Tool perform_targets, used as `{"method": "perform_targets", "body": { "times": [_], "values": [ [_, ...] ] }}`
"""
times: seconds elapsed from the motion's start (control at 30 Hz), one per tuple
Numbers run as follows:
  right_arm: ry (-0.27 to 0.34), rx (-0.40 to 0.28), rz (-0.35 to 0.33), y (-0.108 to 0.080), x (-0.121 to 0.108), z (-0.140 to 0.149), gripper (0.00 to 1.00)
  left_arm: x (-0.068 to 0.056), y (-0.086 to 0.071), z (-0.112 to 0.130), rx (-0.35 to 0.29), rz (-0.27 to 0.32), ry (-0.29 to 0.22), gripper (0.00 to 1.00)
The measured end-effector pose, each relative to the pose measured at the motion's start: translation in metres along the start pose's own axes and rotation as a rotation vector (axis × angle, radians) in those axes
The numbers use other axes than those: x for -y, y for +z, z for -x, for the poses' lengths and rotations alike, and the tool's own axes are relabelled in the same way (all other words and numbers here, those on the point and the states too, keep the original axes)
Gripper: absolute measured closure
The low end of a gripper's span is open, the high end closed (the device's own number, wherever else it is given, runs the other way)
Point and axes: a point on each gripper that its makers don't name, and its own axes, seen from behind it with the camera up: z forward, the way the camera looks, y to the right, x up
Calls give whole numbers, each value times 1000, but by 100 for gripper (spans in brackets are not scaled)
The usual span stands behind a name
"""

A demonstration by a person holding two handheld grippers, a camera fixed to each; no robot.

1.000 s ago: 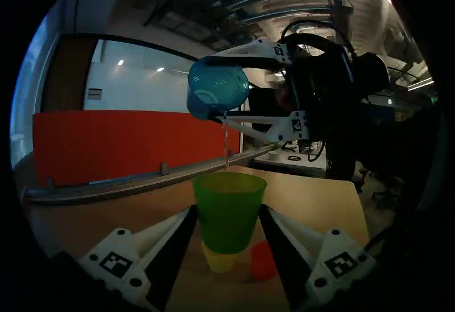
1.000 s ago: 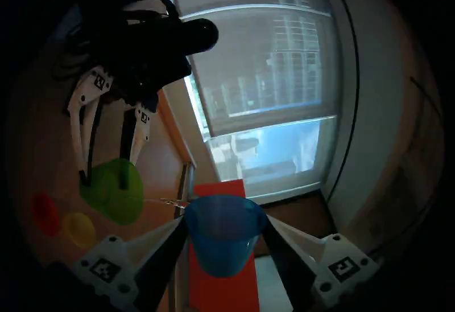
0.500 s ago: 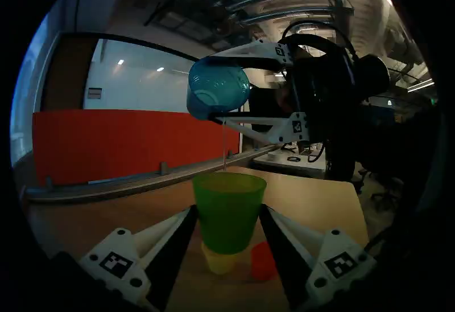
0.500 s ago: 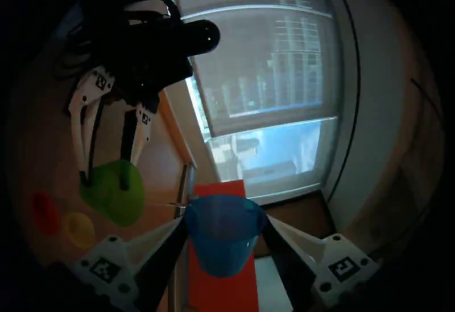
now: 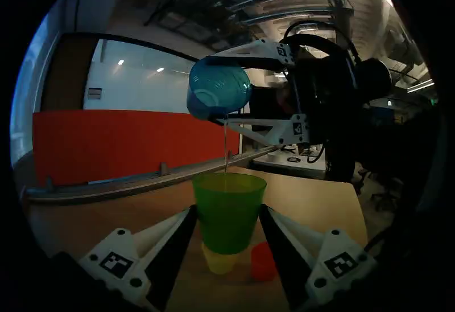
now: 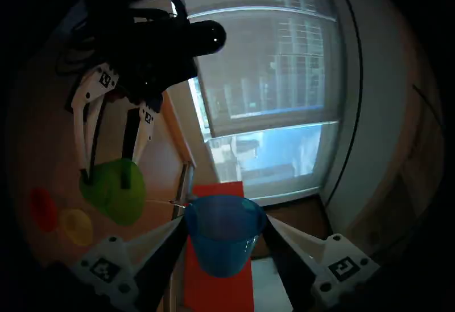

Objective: Pour water

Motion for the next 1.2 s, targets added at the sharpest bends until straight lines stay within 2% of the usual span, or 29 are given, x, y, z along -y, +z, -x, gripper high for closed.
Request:
{"method": "perform_targets", "body": {
  "times": [0.5, 1.2],
  "values": [
    [-52, 1, -1, 4, 1, -6, 10, -1, 0, -2, -4, 1, -2, 21],
    [-69, -2, -3, 4, 1, -11, 10, 0, 1, -1, -8, 2, -10, 21]
  ]
}}
